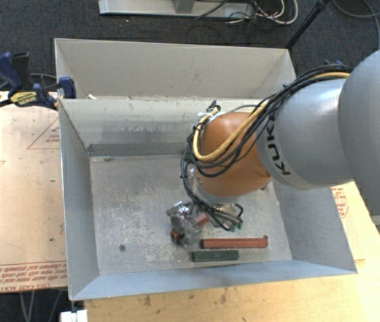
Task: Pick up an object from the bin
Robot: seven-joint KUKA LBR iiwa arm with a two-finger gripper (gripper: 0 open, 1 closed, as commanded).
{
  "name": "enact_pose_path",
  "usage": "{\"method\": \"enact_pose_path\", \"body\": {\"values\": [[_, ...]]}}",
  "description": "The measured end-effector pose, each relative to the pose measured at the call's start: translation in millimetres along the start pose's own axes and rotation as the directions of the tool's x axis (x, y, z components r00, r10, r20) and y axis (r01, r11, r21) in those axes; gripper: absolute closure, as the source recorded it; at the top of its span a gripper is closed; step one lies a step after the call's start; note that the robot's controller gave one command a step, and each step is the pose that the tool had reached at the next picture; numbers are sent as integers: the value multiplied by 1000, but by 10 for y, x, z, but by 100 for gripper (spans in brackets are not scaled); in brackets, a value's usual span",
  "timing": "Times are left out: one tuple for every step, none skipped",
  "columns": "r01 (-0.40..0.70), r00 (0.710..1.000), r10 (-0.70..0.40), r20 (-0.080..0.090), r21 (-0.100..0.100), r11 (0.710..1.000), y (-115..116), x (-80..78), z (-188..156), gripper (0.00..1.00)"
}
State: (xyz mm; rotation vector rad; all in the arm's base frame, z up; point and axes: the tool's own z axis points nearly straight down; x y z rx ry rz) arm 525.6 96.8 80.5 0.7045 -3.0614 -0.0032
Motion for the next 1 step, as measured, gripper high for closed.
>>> {"method": "enact_pose_path", "body": {"values": [[24, 1000, -24, 11, 4, 1000, 144, -33, -1664, 100]]}}
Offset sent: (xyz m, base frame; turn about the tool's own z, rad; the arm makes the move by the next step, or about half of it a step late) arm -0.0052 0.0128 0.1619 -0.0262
